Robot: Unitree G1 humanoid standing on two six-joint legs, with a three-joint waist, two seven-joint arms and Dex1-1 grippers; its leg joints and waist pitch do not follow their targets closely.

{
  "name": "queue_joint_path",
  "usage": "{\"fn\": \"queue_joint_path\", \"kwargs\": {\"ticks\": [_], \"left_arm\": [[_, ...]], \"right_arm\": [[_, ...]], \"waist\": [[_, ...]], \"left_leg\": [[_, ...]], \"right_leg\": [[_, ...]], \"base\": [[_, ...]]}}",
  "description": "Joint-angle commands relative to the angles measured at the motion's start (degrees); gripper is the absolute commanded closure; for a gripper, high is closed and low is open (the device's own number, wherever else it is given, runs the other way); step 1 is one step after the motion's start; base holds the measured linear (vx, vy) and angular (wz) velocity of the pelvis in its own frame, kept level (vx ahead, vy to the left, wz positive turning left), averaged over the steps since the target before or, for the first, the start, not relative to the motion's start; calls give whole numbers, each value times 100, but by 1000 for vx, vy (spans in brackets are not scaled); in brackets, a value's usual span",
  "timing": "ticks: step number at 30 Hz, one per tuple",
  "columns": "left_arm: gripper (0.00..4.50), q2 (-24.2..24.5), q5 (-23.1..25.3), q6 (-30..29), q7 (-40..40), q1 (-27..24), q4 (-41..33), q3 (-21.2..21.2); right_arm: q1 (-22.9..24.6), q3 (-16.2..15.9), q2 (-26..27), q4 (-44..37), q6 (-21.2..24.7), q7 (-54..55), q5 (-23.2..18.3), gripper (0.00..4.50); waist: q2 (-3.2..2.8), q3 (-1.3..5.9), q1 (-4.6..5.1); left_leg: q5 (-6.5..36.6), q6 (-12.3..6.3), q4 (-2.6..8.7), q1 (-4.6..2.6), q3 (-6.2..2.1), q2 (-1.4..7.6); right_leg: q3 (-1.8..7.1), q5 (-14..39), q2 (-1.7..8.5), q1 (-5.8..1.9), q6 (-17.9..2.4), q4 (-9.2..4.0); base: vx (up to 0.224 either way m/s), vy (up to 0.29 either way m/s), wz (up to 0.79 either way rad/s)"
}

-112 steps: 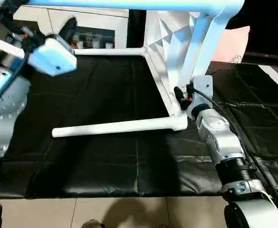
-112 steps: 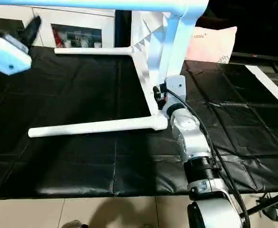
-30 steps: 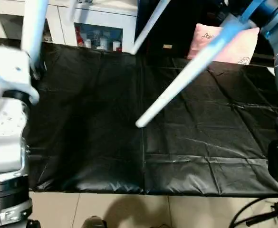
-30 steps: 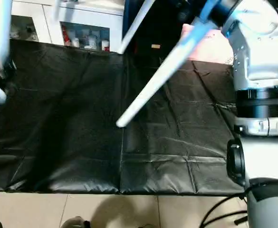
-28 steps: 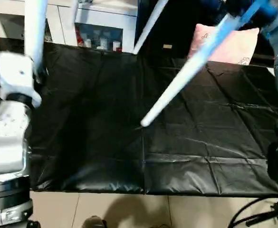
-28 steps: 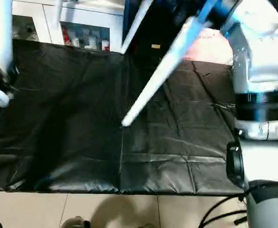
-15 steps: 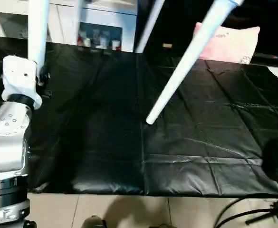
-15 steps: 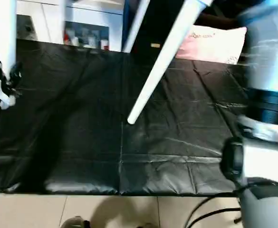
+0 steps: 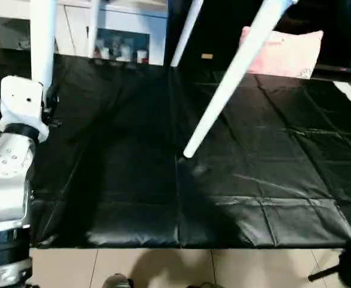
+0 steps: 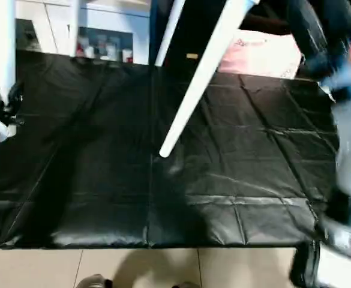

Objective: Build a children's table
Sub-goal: Flip table

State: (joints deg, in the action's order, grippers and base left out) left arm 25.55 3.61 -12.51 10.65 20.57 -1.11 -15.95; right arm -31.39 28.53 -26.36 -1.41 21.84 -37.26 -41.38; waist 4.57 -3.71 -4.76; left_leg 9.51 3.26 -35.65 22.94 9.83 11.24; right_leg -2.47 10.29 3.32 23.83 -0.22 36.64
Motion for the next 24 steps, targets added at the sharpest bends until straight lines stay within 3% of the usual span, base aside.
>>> {"fn": "queue_joint_path", "kwargs": {"ticks": [1,3,5,6,7,10,14,15,18,20,21,24], "left_arm": [[300,48,37,106,25,-50,-205,64],[300,55,28,117,15,-64,-202,70],[300,76,18,143,-2,-76,-177,67],[300,77,18,144,-3,-76,-175,66],[300,82,15,152,-10,-81,-166,58],[300,88,13,154,-18,-81,-153,54],[300,90,12,148,-27,-93,-148,65],[300,94,13,141,-25,-91,-150,69],[300,104,7,127,-22,-97,-169,73],[300,130,-1,99,-12,-123,-220,68],[300,137,-4,92,-10,-131,-235,65],[300,164,-14,66,-7,-164,-277,45]], "right_arm": [[255,-188,36,6,137,-181,-11,0],[349,-310,146,201,114,-101,110,0],[219,-620,421,835,12,347,593,0],[204,-643,441,885,3,387,634,0],[-10,-848,628,1468,-55,812,974,0],[-214,-1041,864,2077,-226,864,1166,0],[-495,-1271,1203,2741,-477,418,1130,0],[-596,-1323,1304,2927,-549,208,1092,0],[-811,-1280,1521,3263,-576,-232,873,0],[-1075,-1116,1724,3646,-615,-597,634,0],[-1121,-1106,1755,3727,-664,-647,625,0],[-1196,-1235,1805,3947,-783,-759,753,0]], "waist": [[-104,441,-9],[-98,444,15],[-99,431,35],[-104,421,68],[-106,432,67],[-126,449,114],[-139,465,110],[-116,467,107],[-137,450,106],[-96,442,99],[-126,445,93],[-121,458,76]], "left_leg": [[1312,120,439,-170,-46,156],[1318,123,443,-160,-56,155],[1363,172,447,-166,-58,152],[1472,243,452,-163,-60,139],[1540,289,446,-177,-63,141],[1518,324,440,-171,-60,146],[1225,208,437,-149,-55,157],[1171,169,432,-150,-45,160],[1328,124,448,-168,-50,180],[1393,142,459,-177,-50,189],[1418,149,463,-181,-56,193],[1184,164,462,-172,-50,191]], "right_leg": [[192,1231,353,-254,-790,-472],[184,1272,356,-246,-807,-469],[183,1427,364,-213,-822,-481],[173,1605,352,-200,-845,-489],[177,1686,363,-199,-834,-498],[189,1383,364,-199,-917,-455],[187,794,356,-241,-1040,-398],[187,688,359,-249,-1078,-389],[187,832,376,-237,-1157,-396],[187,964,387,-231,-1160,-405],[190,999,395,-234,-1169,-397],[186,736,391,-249,-1182,-366]], "base": [[0,0,0],[0,0,0],[0,0,0],[0,0,0],[0,0,0],[0,0,0],[0,0,0],[0,0,0],[0,0,0],[0,0,0],[0,0,0],[0,0,0]]}}
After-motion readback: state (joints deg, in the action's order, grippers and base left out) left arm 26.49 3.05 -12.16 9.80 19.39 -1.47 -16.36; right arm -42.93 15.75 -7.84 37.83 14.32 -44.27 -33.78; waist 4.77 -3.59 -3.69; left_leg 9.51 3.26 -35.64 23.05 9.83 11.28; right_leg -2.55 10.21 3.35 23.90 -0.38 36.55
